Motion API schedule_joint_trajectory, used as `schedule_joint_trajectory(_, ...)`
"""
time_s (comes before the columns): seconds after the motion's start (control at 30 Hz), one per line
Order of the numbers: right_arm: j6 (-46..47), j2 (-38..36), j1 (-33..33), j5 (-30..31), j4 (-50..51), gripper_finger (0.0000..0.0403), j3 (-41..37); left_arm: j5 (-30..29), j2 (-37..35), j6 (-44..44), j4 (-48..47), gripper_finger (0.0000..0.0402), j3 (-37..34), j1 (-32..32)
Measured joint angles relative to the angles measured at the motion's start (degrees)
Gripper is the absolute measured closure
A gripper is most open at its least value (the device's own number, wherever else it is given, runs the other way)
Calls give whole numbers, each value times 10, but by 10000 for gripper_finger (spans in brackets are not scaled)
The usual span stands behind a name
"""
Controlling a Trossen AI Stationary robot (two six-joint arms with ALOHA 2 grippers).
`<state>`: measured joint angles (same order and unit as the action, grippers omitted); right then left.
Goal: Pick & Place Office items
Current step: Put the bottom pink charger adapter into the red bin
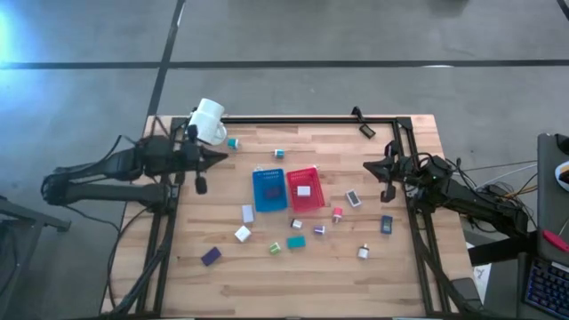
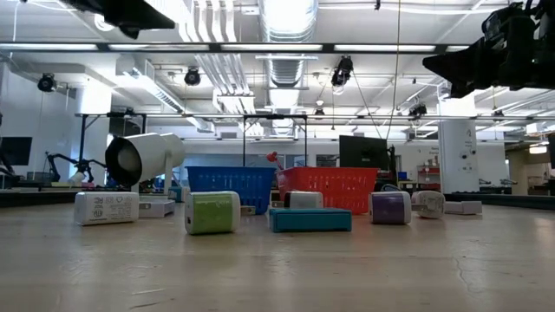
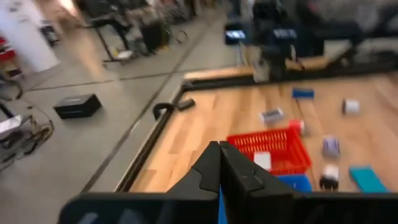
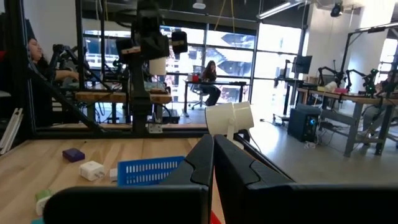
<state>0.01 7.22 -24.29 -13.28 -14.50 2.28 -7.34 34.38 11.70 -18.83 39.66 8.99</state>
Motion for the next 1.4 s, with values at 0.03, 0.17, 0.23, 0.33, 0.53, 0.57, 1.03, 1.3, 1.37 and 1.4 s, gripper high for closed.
schedule_joint_trajectory(0.03, 0, 0, 0, 0, 0, 394, 0, -7, -17, -13, 24, 396, -20, 0)
schedule_joint_trajectory(0.17, 0, 0, 0, 0, 0, 394, 0, -4, -91, -36, 143, 399, -114, 0)
schedule_joint_trajectory(0.23, 0, 0, 0, 0, 0, 394, 0, -16, -119, -39, 192, 398, -166, 1)
schedule_joint_trajectory(0.33, 0, 0, 0, 0, 0, 394, 0, -53, -146, -43, 246, 399, -228, 1)
schedule_joint_trajectory(0.53, -13, 0, 0, 0, -10, 394, 0, -68, -162, -24, 319, 400, -296, 2)
schedule_joint_trajectory(0.57, -15, 0, 0, 0, -12, 394, 1, -67, -165, -23, 322, 400, -298, 2)
schedule_joint_trajectory(1.03, -15, 0, 0, 0, -8, 394, 1, 26, -185, 3, 382, 397, -368, 7)
schedule_joint_trajectory(1.3, -28, 1, 0, 0, 0, 394, -1, -19, -182, 22, 404, 380, -393, 19)
schedule_joint_trajectory(1.37, -34, 1, 0, 0, 13, 394, -1, -19, -182, 20, 404, 380, -393, 22)
schedule_joint_trajectory(1.4, -41, 2, 0, 0, 15, 394, -1, -19, -182, 17, 404, 380, -393, 23)
